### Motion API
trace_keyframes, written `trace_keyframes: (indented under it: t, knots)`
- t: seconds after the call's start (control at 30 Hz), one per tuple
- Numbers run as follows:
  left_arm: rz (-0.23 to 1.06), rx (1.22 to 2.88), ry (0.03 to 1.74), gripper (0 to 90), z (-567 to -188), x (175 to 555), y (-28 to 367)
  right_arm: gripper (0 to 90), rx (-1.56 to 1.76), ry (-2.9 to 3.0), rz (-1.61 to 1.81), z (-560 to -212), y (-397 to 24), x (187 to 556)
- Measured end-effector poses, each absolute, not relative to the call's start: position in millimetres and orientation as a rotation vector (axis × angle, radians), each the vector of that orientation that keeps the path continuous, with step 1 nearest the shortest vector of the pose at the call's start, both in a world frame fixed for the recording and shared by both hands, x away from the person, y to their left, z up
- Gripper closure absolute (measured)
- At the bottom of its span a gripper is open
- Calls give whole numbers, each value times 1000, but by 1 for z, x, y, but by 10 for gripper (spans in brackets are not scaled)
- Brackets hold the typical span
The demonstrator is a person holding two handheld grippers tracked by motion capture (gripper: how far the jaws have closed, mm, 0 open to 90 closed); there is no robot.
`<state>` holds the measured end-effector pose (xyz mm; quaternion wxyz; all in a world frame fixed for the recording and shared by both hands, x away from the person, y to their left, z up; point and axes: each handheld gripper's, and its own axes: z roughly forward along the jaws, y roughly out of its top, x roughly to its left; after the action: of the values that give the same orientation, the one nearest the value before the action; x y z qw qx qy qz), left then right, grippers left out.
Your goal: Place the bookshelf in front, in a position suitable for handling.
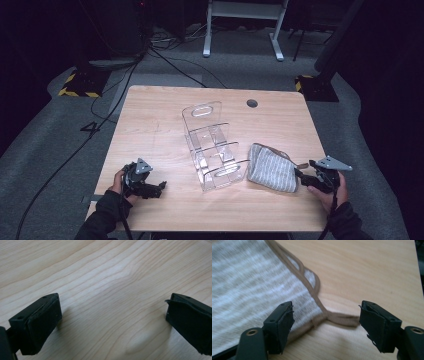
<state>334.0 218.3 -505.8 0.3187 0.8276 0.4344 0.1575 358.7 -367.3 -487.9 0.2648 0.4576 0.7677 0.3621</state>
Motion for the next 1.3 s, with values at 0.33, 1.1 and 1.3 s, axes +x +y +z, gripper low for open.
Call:
trace_keyframes:
  t: [0.33,1.1,1.3]
  knots:
    - [381,2225,1034,27,-503,325,194,277,991,2169,1158,-459,-326,339]
    - [386,2212,675,261,-455,287,138,292,855,2403,958,-498,-266,348]
    - [421,2150,621,288,-433,281,118,294,900,2376,926,-497,-269,351]
